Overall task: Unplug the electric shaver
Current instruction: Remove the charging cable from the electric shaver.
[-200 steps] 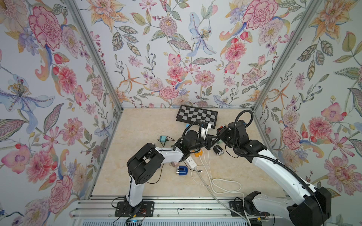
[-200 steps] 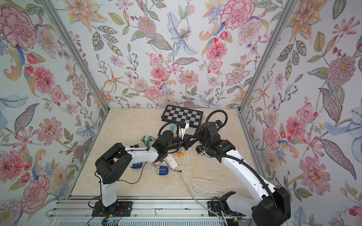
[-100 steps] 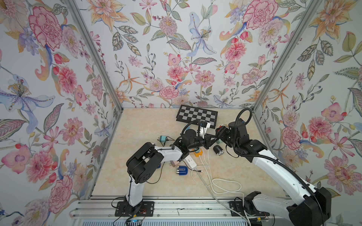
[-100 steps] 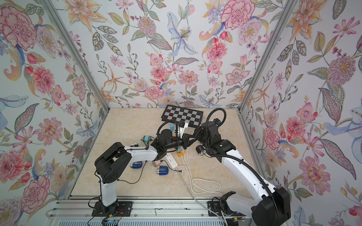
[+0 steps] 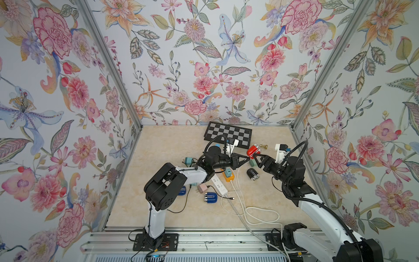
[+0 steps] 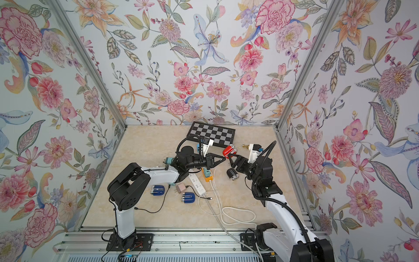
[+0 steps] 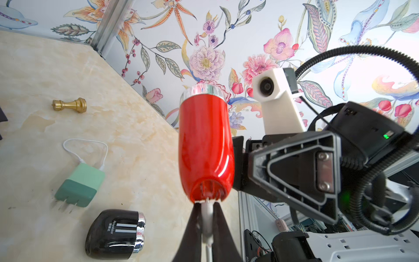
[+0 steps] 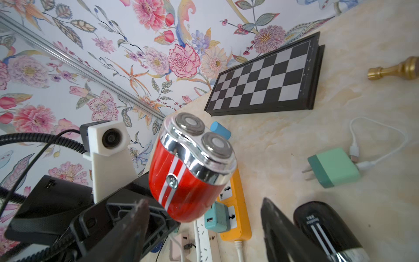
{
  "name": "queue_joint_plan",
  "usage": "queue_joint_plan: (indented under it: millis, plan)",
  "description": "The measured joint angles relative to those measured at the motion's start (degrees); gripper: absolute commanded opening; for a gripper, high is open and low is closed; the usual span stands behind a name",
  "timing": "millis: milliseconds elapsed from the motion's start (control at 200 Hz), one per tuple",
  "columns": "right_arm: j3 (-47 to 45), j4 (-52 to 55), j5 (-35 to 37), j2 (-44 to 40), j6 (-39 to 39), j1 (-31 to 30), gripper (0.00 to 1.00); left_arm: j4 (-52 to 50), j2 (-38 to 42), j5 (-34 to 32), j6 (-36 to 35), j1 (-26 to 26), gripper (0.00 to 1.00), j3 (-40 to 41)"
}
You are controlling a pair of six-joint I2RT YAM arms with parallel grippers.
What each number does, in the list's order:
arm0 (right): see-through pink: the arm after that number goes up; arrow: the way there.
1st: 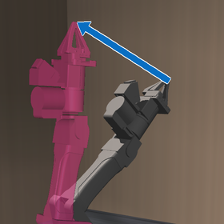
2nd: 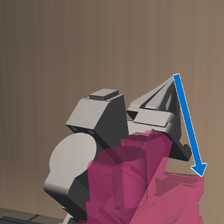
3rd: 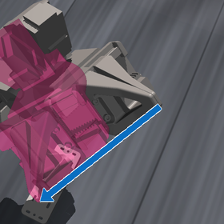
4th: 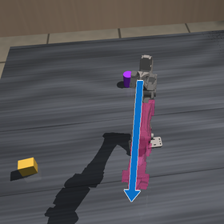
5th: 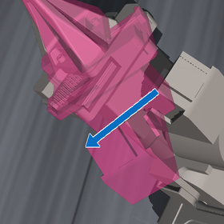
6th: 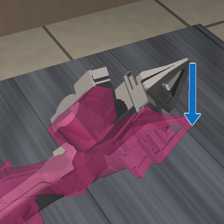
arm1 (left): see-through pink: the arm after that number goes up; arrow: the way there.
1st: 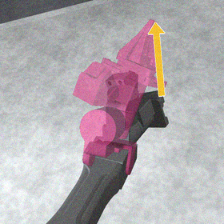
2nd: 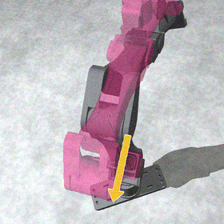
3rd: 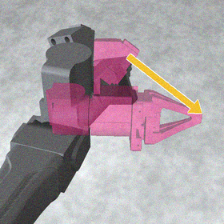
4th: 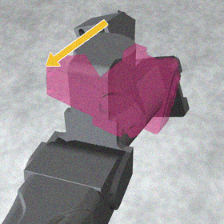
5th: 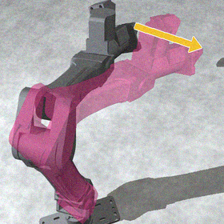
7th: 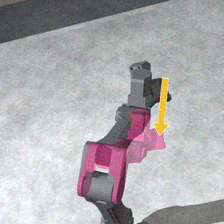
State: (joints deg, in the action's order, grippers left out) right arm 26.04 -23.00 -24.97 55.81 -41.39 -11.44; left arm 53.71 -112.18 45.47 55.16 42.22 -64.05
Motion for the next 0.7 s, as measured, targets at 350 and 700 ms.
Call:
queue_joint_plan:
  millis: [350, 700]
  plan:
    - [-6.38, -29.81, -6.40, 7.04, -4.00, 0.61, 0.75, 3.76, 0.00, 5.84, 6.16, -1.40, 0.00, -0.46]
    - [-5.42, -52.65, -9.79, 24.39, -15.28, -0.55, 0.53, 1.60, -0.04, 6.86, 6.19, -1.92, 0.00, -1.16]
